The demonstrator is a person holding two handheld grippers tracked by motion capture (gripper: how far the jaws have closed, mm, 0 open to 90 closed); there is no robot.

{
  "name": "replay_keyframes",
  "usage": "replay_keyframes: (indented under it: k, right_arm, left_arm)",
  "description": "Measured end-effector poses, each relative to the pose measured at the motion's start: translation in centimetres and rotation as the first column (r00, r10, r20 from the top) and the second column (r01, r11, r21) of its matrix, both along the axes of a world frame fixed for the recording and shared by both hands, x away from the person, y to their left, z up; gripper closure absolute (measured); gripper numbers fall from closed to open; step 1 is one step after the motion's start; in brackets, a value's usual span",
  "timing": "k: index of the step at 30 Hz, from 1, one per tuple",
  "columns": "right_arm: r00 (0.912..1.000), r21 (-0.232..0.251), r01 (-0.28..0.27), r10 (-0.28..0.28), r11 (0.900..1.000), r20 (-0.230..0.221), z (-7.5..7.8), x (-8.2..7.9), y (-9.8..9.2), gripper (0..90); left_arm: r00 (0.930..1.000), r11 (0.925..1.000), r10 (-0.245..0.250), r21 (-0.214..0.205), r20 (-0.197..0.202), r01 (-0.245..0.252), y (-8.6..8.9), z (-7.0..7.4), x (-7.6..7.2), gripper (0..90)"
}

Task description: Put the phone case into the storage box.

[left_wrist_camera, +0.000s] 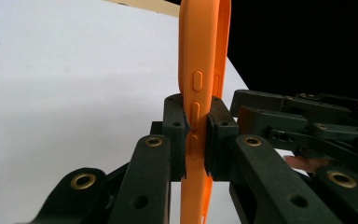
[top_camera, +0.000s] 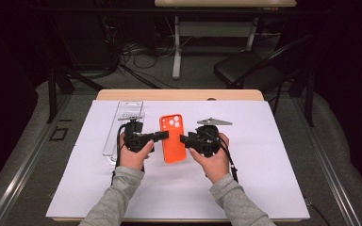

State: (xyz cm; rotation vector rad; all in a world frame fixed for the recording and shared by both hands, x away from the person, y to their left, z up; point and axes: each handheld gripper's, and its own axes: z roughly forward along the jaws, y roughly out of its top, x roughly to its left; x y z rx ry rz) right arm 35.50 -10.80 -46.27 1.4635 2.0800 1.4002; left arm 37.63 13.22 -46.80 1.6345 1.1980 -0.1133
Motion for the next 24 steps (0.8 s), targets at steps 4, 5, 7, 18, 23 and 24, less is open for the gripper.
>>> replay_keyframes:
  k: [4, 5, 7, 18, 23, 24]
  right_arm:
    - [0.9995, -0.019, -0.019, 0.019, 0.9996, 0.024, 0.1, 0.0, -0.4, 54.9]
    - [0.9991, -0.021, -0.024, 0.025, 0.9995, 0.035, 0.2, 0.0, -0.5, 53.6]
    - [0.9981, -0.026, -0.035, 0.037, 0.9990, 0.049, 0.3, -0.1, -0.6, 52.1]
    - [0.9895, -0.032, -0.107, 0.109, 0.9938, 0.095, 0.3, -0.3, -1.6, 48.0]
    - [0.9768, -0.063, -0.160, 0.167, 0.9851, 0.134, 0.4, -0.8, -1.9, 50.8]
    - [0.9739, -0.078, -0.163, 0.173, 0.9836, 0.147, 0.4, -0.9, -2.0, 51.2]
  left_arm:
    - [0.9999, 1.0000, 0.005, -0.004, 0.012, -0.005, 0.1, 0.1, 0.0, 81.2]
    - [0.9998, 1.0000, 0.008, -0.005, 0.016, -0.008, 0.2, 0.1, 0.0, 81.2]
    - [0.9996, 0.9999, 0.010, -0.005, 0.025, -0.010, 0.2, 0.1, 0.0, 81.2]
    - [0.9970, 0.9999, 0.015, -0.006, 0.076, -0.014, 0.4, 0.5, -0.3, 81.2]
    - [0.9950, 0.9999, 0.011, -0.003, 0.100, -0.011, 0.5, 0.6, -0.5, 81.3]
    - [0.9947, 0.9999, 0.014, -0.004, 0.102, -0.013, 0.5, 0.6, -0.6, 81.3]
